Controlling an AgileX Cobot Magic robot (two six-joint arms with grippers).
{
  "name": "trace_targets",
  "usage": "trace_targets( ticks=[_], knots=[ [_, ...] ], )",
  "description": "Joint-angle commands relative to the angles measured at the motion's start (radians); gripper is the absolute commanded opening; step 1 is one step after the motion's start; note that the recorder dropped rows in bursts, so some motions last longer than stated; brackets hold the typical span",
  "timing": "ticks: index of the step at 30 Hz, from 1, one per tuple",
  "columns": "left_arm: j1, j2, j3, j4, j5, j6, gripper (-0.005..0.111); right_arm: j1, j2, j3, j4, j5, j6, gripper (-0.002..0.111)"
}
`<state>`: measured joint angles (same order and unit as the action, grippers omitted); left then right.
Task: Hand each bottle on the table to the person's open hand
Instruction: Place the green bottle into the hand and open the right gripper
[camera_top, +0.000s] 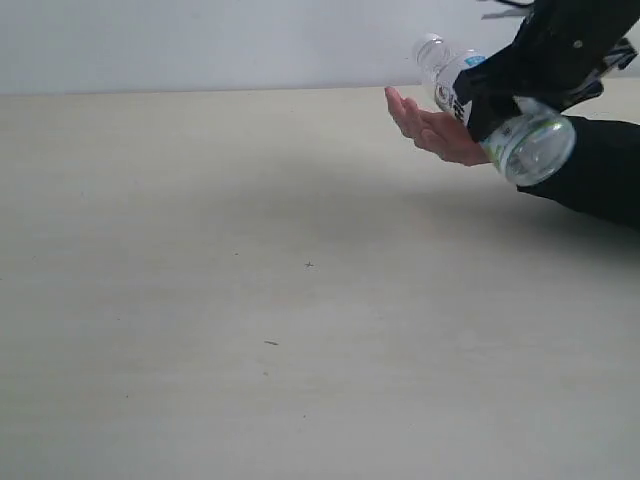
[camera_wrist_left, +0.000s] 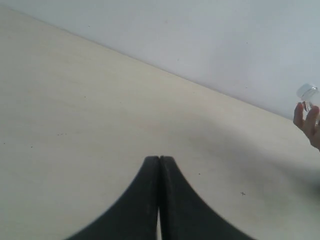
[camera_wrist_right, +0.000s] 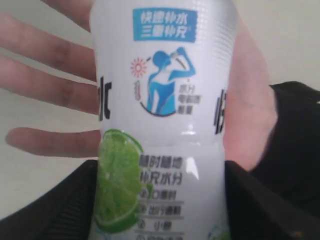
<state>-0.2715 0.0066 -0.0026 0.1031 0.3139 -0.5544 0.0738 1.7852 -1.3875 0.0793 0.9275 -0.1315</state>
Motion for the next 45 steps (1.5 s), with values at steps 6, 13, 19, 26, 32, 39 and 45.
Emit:
trace_targets(
  ticks=[6,13,19,26,32,39,45],
  knots=[
    [0.005,0.001,0.003,-0.001,-0.001,-0.002,0.0,0.003,0.05,-0.038,0.093,-0.061,-0.057,0.0],
    [0.005,0.001,0.003,-0.001,-0.001,-0.002,0.0,0.003,0.085,-0.037,0.099,0.0,-0.046,0.0],
    [0.005,0.001,0.003,-0.001,-0.001,-0.002,0.0,0.003,0.104,-0.037,0.104,-0.024,-0.041,0.0],
    [0.005,0.001,0.003,-0.001,-0.001,-0.002,0.0,0.003,0.113,-0.037,0.105,-0.038,-0.039,0.035],
    [0.005,0.001,0.003,-0.001,-0.001,-0.002,0.0,0.003,0.113,-0.037,0.105,-0.038,-0.039,0.076],
    [0.005,0.001,0.003,-0.001,-0.001,-0.002,0.0,0.003,0.113,-0.037,0.105,-0.058,-0.039,0.075],
    [0.005,0.001,0.003,-0.001,-0.001,-0.002,0.0,0.003,0.113,-0.037,0.105,-0.065,-0.031,0.075]
  ],
)
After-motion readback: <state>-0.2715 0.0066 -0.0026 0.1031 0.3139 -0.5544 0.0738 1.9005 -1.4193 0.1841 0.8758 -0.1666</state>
